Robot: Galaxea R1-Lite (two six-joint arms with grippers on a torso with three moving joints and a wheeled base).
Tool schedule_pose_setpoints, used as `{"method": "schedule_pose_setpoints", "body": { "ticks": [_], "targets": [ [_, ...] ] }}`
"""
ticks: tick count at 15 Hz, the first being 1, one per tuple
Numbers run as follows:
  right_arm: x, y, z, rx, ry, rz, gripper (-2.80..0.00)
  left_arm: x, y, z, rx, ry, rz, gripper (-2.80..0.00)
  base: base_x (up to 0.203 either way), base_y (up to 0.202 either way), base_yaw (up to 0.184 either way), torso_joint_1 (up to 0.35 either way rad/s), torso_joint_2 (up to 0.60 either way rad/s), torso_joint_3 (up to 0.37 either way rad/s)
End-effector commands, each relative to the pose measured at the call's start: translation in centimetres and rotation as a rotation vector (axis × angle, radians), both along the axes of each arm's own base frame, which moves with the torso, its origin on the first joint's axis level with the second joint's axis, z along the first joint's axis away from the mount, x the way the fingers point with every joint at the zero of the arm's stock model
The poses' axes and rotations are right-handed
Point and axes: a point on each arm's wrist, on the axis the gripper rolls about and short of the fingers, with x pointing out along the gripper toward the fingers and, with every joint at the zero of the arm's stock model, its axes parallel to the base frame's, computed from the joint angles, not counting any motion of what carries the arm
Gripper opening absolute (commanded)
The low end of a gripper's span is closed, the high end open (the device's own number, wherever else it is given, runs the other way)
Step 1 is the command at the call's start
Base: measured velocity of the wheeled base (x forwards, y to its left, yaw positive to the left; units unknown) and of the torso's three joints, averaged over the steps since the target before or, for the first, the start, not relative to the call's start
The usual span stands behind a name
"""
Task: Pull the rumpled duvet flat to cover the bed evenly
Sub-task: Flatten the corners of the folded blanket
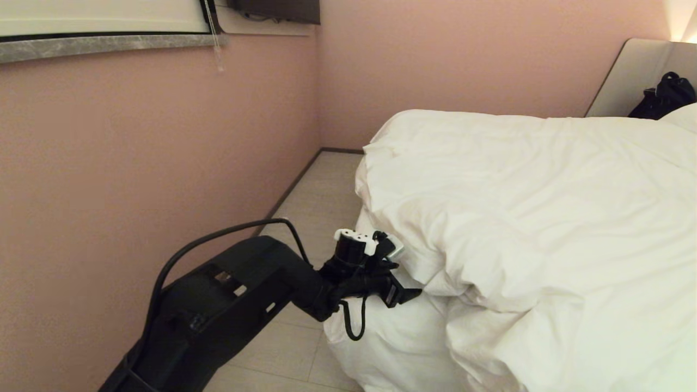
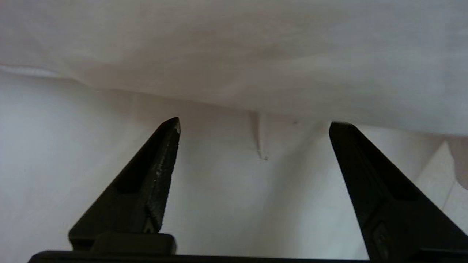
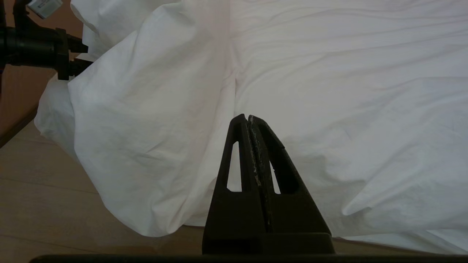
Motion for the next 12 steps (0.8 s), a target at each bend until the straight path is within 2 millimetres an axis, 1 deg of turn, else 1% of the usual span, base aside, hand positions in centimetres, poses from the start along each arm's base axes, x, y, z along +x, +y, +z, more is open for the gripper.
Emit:
{"method": "schedule_pose_setpoints", "body": {
  "ticks": [1,3,5,9,12],
  "targets": [
    [0.0,0.0,0.0,0.000,0.002,0.000,-2.80,0.3,-0.3,-0.9,-0.001,-0.002,-0.004,0.00,0.000,0.000,0.000,0.000,0.00,0.000],
    [0.0,0.0,0.0,0.000,0.001,0.000,-2.80,0.5,-0.9,-1.0,0.000,-0.003,-0.012,0.00,0.000,0.000,0.000,0.000,0.00,0.000],
    [0.0,0.0,0.0,0.000,0.001,0.000,-2.80,0.6,-1.5,-0.6,0.000,-0.003,-0.020,0.00,0.000,0.000,0.000,0.000,0.00,0.000],
    [0.0,0.0,0.0,0.000,0.001,0.000,-2.80,-0.5,-3.0,-0.3,-0.006,-0.011,-0.055,0.00,0.000,0.000,0.000,0.000,0.00,0.000],
    [0.0,0.0,0.0,0.000,0.001,0.000,-2.80,-0.7,-3.4,-0.5,-0.004,-0.009,-0.065,0.00,0.000,0.000,0.000,0.000,0.00,0.000]
  ]
}}
